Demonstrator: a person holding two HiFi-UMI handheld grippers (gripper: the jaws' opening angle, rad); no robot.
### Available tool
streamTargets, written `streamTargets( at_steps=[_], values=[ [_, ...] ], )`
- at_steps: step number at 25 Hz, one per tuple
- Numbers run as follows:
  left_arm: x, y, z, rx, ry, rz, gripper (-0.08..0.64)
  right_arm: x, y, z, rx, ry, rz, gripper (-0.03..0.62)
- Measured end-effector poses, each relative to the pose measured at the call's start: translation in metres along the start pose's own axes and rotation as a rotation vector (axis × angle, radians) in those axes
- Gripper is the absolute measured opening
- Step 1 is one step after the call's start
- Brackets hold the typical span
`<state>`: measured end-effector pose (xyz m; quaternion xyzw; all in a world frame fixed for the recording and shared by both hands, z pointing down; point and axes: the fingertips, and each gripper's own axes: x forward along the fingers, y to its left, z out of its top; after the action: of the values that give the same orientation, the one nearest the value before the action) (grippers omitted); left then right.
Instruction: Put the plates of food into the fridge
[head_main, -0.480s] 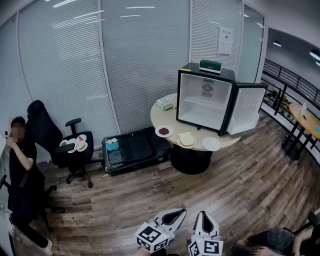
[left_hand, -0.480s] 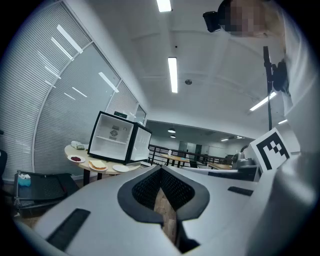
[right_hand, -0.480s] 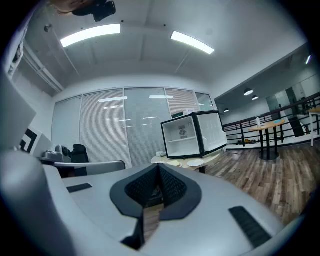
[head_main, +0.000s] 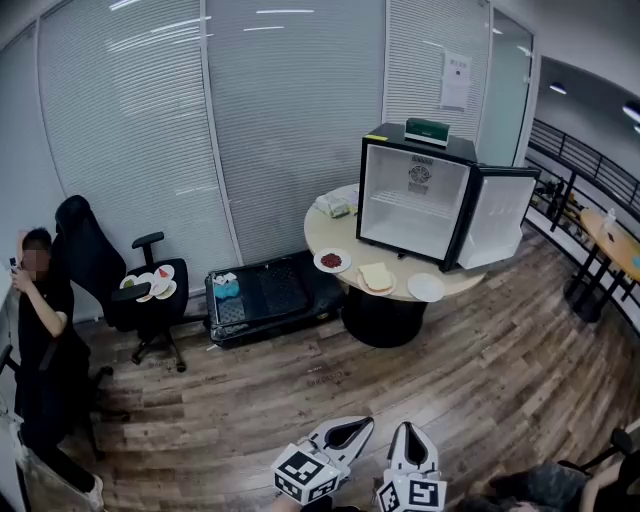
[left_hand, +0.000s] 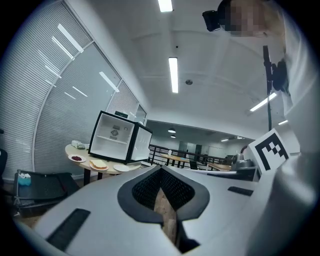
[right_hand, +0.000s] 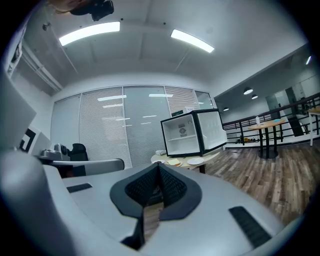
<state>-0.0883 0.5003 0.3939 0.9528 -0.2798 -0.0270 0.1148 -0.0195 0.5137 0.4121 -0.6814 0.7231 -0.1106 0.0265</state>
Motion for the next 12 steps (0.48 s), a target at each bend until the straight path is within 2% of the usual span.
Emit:
streamTargets(
  at_steps=[12],
  values=[
    [-0.0079, 0.0080, 0.0014, -0.009, -0.003, 0.005, 0.005, 0.0028, 0.0070, 0.0022, 0.024, -0.010, -0.013, 0.008]
  ],
)
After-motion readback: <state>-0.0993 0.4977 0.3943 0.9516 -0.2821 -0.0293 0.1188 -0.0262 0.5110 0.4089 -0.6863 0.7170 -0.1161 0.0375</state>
